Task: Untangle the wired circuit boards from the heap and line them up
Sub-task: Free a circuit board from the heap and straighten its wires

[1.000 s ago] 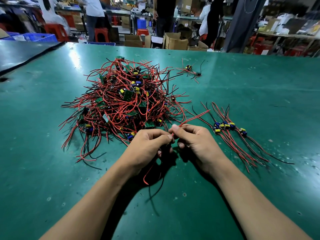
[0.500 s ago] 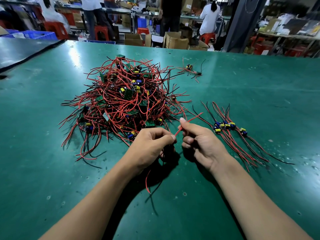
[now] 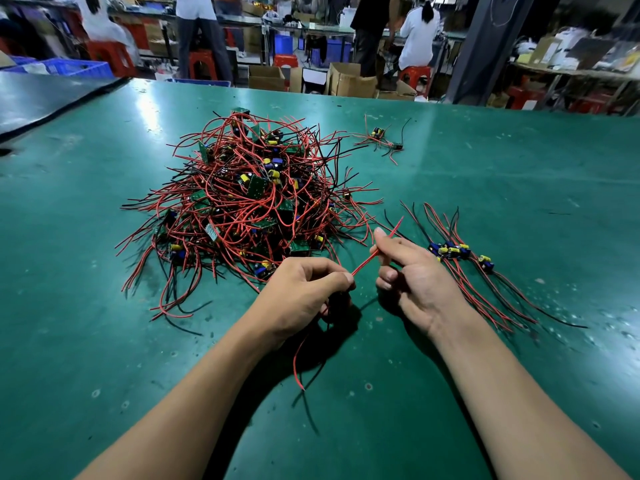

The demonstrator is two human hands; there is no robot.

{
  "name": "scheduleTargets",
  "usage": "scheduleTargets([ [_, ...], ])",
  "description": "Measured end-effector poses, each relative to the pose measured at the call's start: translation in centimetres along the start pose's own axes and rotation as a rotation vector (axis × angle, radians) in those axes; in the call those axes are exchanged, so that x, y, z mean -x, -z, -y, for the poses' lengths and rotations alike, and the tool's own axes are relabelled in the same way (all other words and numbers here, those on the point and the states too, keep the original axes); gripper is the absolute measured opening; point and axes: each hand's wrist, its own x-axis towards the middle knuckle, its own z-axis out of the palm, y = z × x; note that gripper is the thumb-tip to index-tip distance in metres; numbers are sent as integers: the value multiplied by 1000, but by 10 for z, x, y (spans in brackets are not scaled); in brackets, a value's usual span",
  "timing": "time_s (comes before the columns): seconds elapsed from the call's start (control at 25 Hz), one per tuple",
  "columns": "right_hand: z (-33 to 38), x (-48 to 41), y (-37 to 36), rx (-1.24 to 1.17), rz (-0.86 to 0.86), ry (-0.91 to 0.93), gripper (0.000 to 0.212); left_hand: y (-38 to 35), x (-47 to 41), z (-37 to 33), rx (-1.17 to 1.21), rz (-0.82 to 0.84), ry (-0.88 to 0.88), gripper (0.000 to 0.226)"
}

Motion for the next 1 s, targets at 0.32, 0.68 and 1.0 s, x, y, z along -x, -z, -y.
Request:
scheduleTargets([
  [0.32, -1, -7, 16, 588, -329, 434, 20, -1, 0, 1, -54, 3, -8, 17],
  [0.68, -1, -11, 21, 693, -455, 556, 24, -1, 3, -4, -111, 8, -7, 17],
  [1.0, 19, -4, 12, -233, -130, -117, 36, 1, 4, -3, -105, 35, 3, 16],
])
